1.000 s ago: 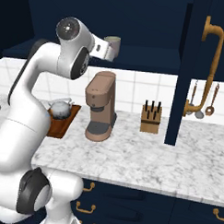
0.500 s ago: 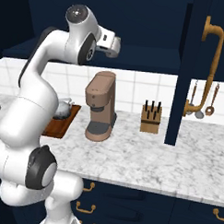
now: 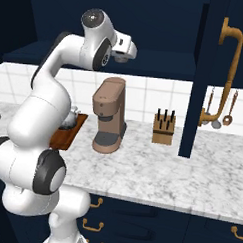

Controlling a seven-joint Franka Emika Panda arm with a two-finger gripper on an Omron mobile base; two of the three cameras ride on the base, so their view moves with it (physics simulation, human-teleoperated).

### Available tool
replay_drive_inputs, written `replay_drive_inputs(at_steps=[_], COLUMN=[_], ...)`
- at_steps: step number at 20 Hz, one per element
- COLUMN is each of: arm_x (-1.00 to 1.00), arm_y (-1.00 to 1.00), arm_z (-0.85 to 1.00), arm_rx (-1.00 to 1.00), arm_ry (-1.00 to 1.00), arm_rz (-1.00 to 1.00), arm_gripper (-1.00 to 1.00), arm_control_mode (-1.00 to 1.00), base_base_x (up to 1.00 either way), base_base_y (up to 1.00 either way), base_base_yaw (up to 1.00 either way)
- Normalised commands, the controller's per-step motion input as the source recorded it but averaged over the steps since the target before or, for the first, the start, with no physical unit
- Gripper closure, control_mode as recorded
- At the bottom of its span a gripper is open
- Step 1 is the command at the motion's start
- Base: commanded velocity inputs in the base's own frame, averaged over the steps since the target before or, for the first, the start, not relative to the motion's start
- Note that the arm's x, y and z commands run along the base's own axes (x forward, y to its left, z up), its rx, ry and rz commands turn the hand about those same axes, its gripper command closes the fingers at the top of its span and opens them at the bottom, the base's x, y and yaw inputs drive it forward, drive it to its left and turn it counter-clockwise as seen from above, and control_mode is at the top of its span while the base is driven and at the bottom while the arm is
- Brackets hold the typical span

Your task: Pick the kettle from the counter and place it on the tray. Then pick the mug from the cabinet and place it on the tray. Then close the cabinet doors.

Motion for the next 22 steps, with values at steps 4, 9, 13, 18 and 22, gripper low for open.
replay_drive_inputs(at_steps=[4, 9, 13, 18, 22], arm_x=[0.42, 0.39, 0.38, 0.26, 0.00], arm_y=[0.00, 0.00, 0.00, 0.00, -0.02], arm_z=[-0.01, -0.02, -0.08, -0.05, 0.00], arm_rx=[0.00, 0.00, 0.00, 0.00, 0.00], arm_ry=[0.00, 0.00, 0.00, 0.00, 0.00], arm_rz=[0.00, 0.00, 0.00, 0.00, 0.00], arm_gripper=[-1.00, -1.00, -1.00, -1.00, -1.00], arm_control_mode=[-1.00, -1.00, -1.00, -1.00, -1.00], base_base_x=[0.00, 0.00, 0.00, 0.00, 0.00], base_base_y=[0.00, 0.00, 0.00, 0.00, 0.00], base_base_yaw=[0.00, 0.00, 0.00, 0.00, 0.00])
